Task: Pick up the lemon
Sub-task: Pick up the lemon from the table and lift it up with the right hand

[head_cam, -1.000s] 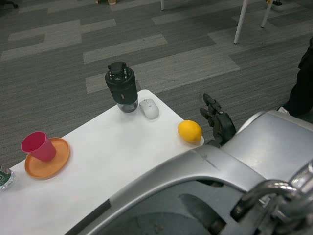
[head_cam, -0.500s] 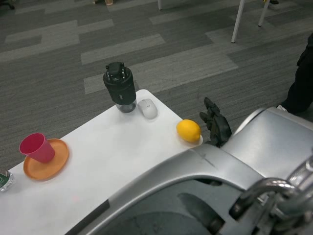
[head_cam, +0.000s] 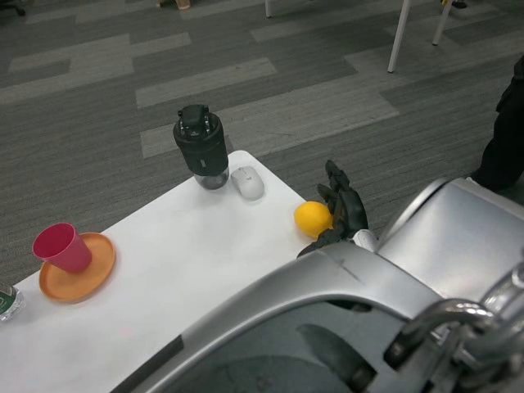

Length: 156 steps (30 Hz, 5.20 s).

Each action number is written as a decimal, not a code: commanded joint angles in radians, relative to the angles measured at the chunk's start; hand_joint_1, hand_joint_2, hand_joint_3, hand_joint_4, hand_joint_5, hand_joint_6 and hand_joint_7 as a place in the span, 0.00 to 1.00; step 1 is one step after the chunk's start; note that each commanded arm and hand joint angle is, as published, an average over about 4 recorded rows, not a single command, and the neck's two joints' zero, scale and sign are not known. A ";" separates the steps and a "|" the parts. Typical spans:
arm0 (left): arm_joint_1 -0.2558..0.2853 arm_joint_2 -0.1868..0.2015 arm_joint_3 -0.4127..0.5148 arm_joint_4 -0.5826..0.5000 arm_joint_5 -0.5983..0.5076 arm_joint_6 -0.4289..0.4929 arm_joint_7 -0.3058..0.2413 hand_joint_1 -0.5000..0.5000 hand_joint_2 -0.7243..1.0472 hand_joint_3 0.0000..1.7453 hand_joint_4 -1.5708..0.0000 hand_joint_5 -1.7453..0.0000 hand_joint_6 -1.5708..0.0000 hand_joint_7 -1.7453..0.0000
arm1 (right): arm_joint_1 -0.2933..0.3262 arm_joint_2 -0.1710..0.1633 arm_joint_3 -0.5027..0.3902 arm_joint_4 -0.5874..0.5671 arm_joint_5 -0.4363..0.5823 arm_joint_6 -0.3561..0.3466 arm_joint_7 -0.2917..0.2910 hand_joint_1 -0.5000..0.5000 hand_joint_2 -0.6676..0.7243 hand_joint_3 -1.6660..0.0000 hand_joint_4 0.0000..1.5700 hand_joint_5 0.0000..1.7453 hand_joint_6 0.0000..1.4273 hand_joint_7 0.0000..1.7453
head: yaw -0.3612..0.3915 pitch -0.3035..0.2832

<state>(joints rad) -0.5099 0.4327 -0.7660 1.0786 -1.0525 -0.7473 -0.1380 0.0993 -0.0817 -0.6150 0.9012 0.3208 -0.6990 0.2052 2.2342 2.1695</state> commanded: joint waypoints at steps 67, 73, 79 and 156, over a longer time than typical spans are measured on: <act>0.012 0.005 0.030 -0.026 -0.003 0.002 -0.003 1.00 0.95 0.05 1.00 1.00 1.00 1.00 | -0.087 -0.063 0.015 0.305 -0.203 -0.091 -0.044 0.15 0.10 0.51 0.00 0.76 0.00 0.00 | 0.008 -0.015; 0.013 0.005 0.032 -0.026 -0.003 0.000 -0.003 1.00 0.95 0.05 1.00 1.00 1.00 1.00 | -0.091 -0.068 0.013 0.303 -0.251 -0.091 -0.049 0.12 0.09 0.36 0.00 0.81 0.00 0.00 | 0.008 -0.016; 0.011 0.006 0.033 -0.026 -0.003 -0.001 -0.003 1.00 0.95 0.05 1.00 1.00 1.00 1.00 | -0.092 -0.079 0.013 0.303 -0.290 -0.091 -0.049 0.12 0.09 0.29 0.00 0.83 0.00 0.00 | 0.010 -0.019; 0.010 0.005 0.034 -0.022 -0.003 -0.001 -0.002 1.00 0.95 0.05 1.00 1.00 1.00 1.00 | -0.087 -0.089 -0.160 0.191 -0.674 -0.091 0.017 0.12 0.27 0.57 0.00 0.67 0.00 0.02 | 0.021 -0.025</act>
<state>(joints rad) -0.4983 0.4335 -0.7395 1.0553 -1.0524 -0.7473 -0.1387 0.0260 -0.1577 -0.7717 1.0906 -0.3504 -0.7845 0.2165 2.2547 2.1444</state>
